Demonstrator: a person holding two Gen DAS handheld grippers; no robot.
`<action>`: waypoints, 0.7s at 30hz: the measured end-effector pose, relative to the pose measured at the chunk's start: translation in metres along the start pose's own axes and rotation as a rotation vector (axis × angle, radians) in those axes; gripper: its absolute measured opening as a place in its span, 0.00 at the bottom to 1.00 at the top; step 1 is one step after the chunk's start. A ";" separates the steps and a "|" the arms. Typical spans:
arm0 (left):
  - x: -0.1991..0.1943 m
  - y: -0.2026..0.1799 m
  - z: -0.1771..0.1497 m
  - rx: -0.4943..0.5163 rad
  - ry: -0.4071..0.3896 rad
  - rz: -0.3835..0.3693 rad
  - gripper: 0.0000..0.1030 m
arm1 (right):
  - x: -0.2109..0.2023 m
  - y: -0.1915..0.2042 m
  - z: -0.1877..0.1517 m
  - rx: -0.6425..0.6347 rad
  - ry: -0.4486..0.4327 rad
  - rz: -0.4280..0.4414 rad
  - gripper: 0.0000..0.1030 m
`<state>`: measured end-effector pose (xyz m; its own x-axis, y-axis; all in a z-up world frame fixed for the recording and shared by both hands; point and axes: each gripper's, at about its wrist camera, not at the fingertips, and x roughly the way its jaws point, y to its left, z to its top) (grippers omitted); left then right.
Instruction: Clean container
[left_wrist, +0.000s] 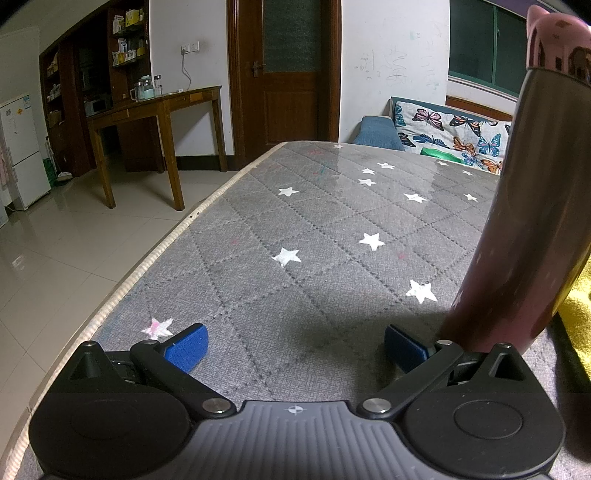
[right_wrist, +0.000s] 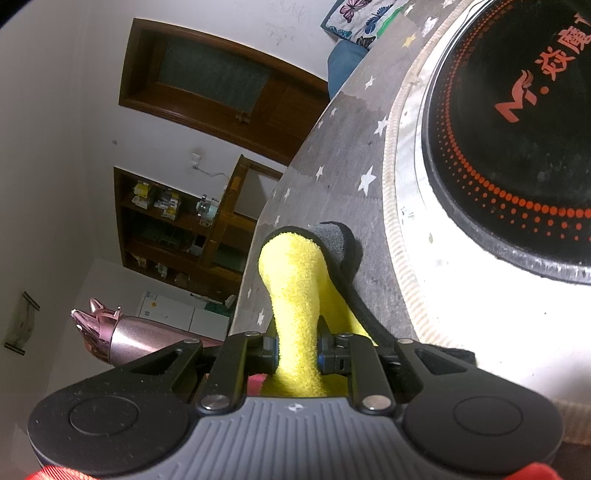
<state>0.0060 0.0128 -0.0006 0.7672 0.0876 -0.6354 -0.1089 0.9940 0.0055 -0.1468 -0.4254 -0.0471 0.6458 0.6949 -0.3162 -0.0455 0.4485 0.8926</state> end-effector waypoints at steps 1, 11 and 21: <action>0.000 0.000 0.000 0.000 0.000 0.000 1.00 | 0.000 0.000 0.000 0.000 0.000 0.001 0.16; 0.000 0.000 0.000 0.001 0.000 0.001 1.00 | 0.001 0.000 -0.001 0.002 0.003 0.006 0.16; 0.000 0.000 0.000 0.001 0.000 0.001 1.00 | -0.001 -0.005 -0.001 0.003 0.003 0.011 0.16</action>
<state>0.0059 0.0126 -0.0007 0.7673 0.0882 -0.6352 -0.1087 0.9941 0.0068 -0.1481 -0.4275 -0.0514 0.6431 0.7016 -0.3069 -0.0503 0.4386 0.8973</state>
